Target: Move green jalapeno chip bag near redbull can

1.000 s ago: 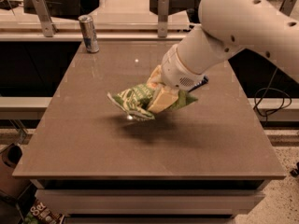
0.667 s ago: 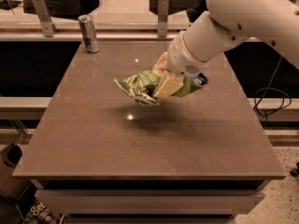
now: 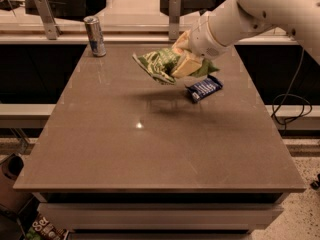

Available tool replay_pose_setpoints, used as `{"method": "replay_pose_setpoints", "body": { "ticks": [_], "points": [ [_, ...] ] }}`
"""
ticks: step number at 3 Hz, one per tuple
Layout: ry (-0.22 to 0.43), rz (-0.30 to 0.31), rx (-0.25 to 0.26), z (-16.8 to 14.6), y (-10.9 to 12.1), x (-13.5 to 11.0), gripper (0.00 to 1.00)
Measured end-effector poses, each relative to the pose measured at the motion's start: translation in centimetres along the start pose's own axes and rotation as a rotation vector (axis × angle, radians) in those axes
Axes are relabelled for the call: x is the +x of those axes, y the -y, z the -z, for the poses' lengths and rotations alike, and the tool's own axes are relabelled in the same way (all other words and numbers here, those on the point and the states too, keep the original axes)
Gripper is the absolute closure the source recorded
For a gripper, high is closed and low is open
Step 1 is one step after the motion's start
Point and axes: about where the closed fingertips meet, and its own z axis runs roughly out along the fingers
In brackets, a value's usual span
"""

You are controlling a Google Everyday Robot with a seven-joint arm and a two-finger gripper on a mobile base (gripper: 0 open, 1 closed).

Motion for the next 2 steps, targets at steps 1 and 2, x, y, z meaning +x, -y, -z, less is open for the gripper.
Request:
{"method": "replay_pose_setpoints", "body": {
  "ticks": [1,2],
  "points": [
    [0.031,0.027,0.071,-0.9,4.0,0.2,1.00],
    [0.025,0.055,0.104,-2.6,7.1,-0.8,1.00]
  ]
}}
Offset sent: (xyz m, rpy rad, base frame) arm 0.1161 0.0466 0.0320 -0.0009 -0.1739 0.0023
